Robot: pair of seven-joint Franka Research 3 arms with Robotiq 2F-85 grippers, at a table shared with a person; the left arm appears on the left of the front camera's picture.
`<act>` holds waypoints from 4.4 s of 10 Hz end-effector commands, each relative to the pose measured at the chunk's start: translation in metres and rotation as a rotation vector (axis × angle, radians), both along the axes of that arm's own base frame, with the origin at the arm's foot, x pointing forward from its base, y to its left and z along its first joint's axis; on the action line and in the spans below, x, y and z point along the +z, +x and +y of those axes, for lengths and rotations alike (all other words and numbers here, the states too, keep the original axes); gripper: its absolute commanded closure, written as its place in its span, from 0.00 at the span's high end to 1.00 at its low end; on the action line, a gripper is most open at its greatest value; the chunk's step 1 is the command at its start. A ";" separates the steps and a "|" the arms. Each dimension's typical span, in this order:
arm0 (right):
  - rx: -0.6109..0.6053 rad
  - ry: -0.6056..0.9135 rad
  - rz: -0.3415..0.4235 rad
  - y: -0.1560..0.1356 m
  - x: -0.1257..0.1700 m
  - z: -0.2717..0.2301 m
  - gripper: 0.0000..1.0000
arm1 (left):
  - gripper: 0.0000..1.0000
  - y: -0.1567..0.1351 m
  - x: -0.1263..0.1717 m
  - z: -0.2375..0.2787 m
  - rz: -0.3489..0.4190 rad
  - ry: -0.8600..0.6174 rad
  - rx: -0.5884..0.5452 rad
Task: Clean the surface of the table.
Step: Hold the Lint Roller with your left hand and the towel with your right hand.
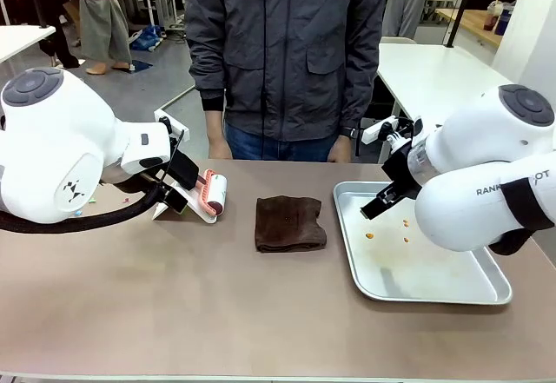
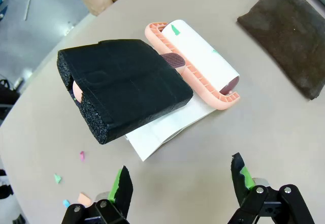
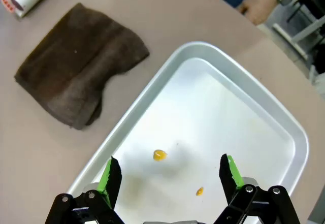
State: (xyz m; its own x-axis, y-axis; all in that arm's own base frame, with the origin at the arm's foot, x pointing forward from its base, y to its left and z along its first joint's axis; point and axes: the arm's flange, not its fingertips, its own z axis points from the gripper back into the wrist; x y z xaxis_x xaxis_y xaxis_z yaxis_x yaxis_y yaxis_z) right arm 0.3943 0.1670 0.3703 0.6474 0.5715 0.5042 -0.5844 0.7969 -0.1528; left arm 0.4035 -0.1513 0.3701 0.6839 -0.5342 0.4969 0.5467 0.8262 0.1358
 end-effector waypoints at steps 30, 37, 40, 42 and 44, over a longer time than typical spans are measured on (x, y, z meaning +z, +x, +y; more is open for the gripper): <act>-0.564 1.230 0.449 -0.111 0.074 -0.329 1.00 | 1.00 -0.065 0.053 0.296 0.067 -1.229 0.031; -0.207 0.622 0.556 -0.017 0.118 -0.131 1.00 | 1.00 0.026 0.122 0.181 0.379 -0.821 -0.240; -0.213 0.455 0.593 0.027 0.104 -0.041 1.00 | 1.00 0.058 0.106 0.115 0.439 -0.685 -0.138; -0.432 0.505 0.511 0.054 0.085 0.010 1.00 | 1.00 0.068 0.083 0.085 0.442 -0.630 -0.046; -0.607 0.591 0.453 0.069 0.062 0.037 1.00 | 1.00 0.070 0.070 0.087 0.428 -0.547 0.078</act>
State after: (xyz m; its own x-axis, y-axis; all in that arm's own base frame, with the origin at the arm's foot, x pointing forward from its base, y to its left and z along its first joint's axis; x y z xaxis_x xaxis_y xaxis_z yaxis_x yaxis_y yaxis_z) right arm 0.4560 0.1896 0.4379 0.9696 -0.0833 0.2301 -0.0483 0.8567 0.5136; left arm 0.4790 -0.0681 0.4391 0.8813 -0.2492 0.4015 0.4512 0.6966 -0.5579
